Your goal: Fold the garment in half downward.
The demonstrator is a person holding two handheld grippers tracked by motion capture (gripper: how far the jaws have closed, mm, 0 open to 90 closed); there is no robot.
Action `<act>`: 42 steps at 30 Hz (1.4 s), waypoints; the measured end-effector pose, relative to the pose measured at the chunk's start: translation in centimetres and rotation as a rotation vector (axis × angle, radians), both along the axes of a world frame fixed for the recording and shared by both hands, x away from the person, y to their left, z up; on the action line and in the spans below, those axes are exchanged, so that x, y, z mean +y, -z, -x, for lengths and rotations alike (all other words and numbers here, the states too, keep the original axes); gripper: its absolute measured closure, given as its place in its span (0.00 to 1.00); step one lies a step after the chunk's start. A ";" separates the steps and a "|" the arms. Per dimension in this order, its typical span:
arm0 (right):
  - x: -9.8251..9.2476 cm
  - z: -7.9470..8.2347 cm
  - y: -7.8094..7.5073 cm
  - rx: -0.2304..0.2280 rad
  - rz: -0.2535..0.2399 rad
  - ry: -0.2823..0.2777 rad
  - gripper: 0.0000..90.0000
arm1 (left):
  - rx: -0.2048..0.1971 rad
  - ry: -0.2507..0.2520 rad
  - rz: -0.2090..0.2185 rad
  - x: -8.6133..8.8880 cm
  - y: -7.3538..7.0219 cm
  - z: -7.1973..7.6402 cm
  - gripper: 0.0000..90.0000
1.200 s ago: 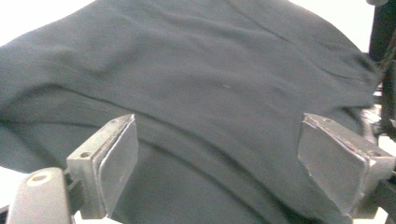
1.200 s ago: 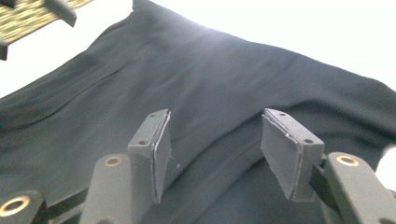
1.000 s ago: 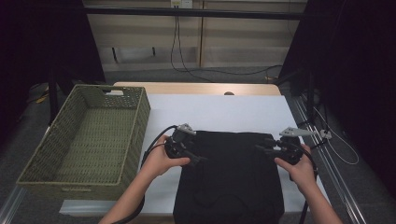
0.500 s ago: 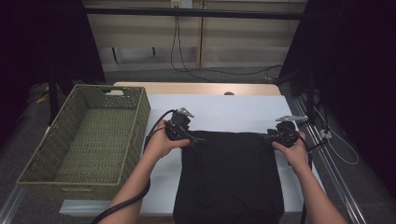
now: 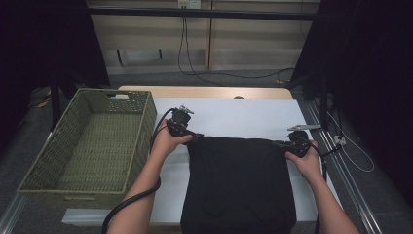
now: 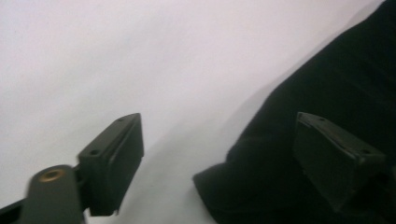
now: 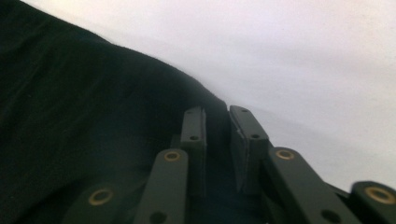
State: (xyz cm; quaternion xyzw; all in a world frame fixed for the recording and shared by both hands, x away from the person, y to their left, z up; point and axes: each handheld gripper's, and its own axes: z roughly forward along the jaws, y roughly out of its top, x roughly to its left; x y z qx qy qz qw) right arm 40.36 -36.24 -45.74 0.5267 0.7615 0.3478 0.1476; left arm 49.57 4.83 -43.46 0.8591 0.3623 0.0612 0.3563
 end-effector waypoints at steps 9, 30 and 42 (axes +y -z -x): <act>0.0 0.2 0.2 -0.012 -0.011 0.005 0.91 | 0.042 0.013 -0.002 0.4 1.7 1.1 0.47; -0.1 -0.1 -3.1 -0.114 -0.015 0.036 0.98 | -0.037 -0.045 -0.068 1.5 -2.8 1.5 0.94; 0.7 -2.7 -3.6 -0.134 -0.002 0.060 0.98 | -0.068 -0.087 -0.052 2.4 -2.9 -0.4 0.94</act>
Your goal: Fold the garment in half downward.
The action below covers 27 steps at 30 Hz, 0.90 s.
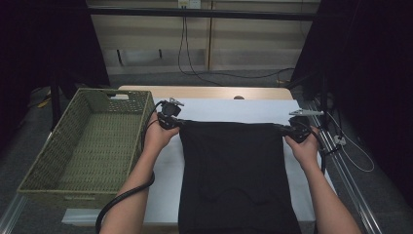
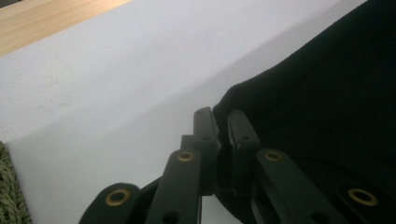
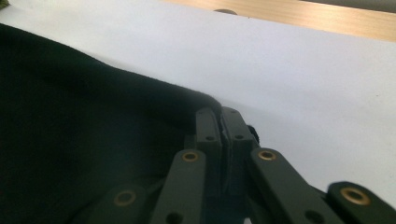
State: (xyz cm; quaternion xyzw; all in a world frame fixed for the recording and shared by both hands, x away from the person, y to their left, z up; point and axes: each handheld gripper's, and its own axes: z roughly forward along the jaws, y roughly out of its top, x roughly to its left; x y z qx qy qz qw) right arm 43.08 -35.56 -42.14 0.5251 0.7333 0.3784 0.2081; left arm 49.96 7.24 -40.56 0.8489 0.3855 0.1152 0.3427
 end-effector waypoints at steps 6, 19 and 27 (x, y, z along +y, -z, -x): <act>0.3 -1.0 0.2 0.003 0.008 0.004 0.98 | 0.013 -0.027 0.015 0.2 0.8 -0.8 0.94; 0.5 -2.3 0.7 0.011 0.022 0.010 0.98 | 0.025 -0.054 0.025 0.1 1.6 -1.7 0.94; 0.3 -2.7 0.7 0.003 0.025 0.023 0.98 | 0.021 -0.070 0.033 -0.2 1.4 -2.2 0.93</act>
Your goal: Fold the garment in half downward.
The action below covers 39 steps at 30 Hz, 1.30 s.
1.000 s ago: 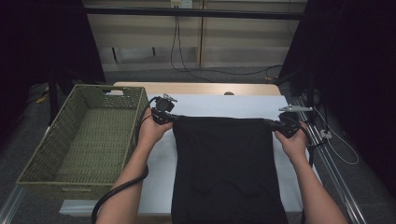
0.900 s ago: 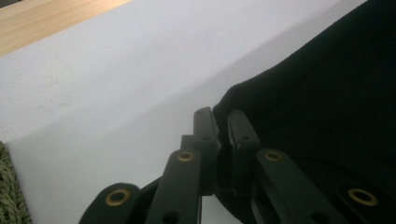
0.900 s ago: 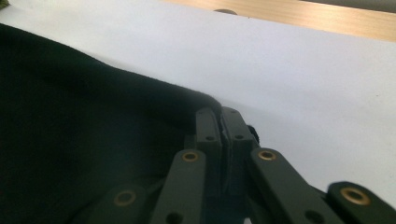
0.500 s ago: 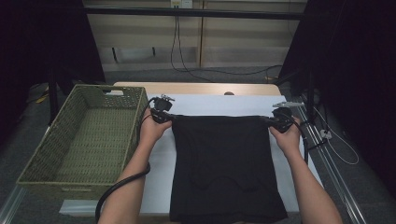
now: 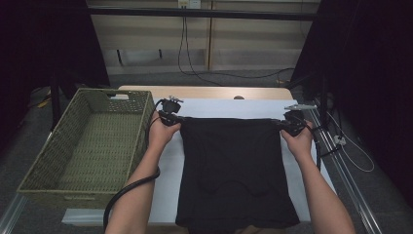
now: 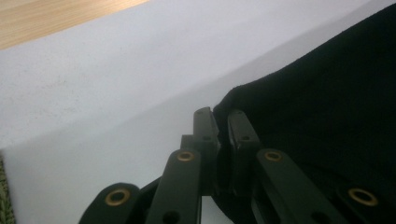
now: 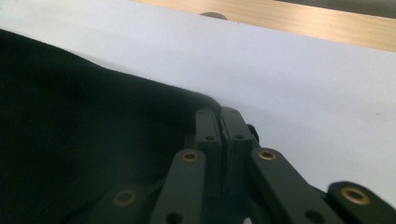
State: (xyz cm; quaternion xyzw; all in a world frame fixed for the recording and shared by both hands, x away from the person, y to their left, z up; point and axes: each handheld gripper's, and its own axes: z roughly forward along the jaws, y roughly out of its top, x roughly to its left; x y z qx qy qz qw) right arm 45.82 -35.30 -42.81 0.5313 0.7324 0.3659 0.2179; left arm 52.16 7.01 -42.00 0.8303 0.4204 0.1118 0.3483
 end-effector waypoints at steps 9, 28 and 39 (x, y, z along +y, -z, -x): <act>-0.1 -0.3 0.5 0.006 -0.009 0.000 0.98 | 0.018 -0.011 0.011 -0.1 0.7 -0.4 0.93; -0.3 -4.0 0.7 0.047 -0.007 0.022 0.98 | 0.040 -0.031 0.019 -0.3 0.9 -4.1 0.93; 0.4 -6.5 1.8 0.106 -0.001 0.069 0.61 | 0.116 -0.095 0.036 0.0 2.3 -5.9 0.45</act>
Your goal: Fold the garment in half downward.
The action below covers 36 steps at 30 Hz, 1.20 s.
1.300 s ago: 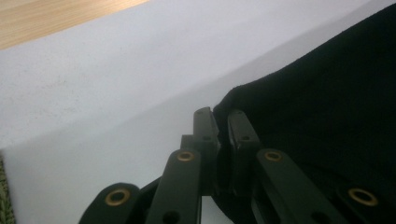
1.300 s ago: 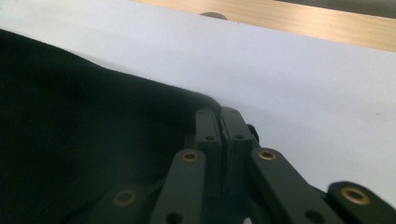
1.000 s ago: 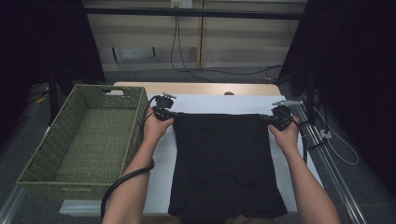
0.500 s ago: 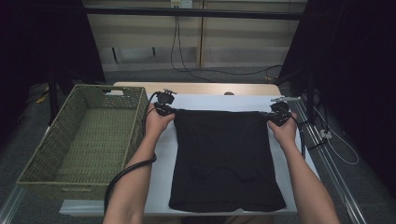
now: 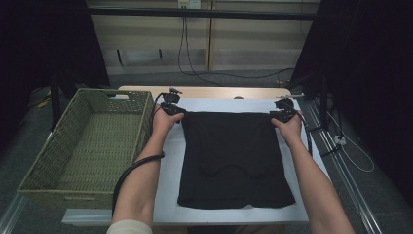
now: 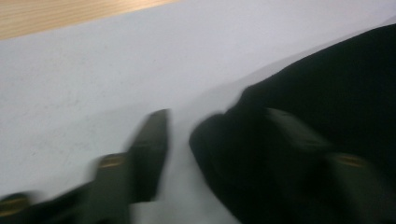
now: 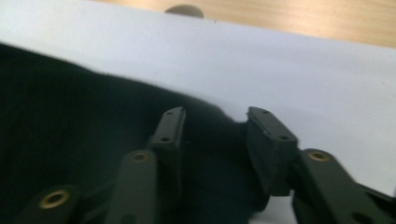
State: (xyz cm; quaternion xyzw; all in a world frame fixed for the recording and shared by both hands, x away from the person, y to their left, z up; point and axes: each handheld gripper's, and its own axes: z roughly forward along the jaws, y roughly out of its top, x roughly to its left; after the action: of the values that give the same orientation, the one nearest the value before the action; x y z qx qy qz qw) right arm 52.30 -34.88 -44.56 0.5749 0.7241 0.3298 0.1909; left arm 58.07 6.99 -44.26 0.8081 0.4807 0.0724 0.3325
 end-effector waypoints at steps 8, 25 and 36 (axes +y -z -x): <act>0.6 2.4 -0.8 0.018 -0.056 -0.037 0.44 | 0.033 -0.003 0.026 0.5 -0.4 2.0 0.11; 2.6 9.4 -1.1 0.021 -0.112 -0.140 0.35 | 0.003 0.064 0.032 0.4 -1.1 6.4 0.07; 3.7 13.6 -1.3 -0.007 -0.110 -0.178 0.34 | -0.032 0.109 0.068 0.4 -1.7 9.3 0.07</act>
State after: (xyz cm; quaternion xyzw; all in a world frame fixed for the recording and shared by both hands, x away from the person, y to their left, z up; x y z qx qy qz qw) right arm 38.67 -31.16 -43.25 0.5168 0.7523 0.3868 0.1317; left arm 48.79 7.44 -42.53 0.8202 0.4327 0.0505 0.3708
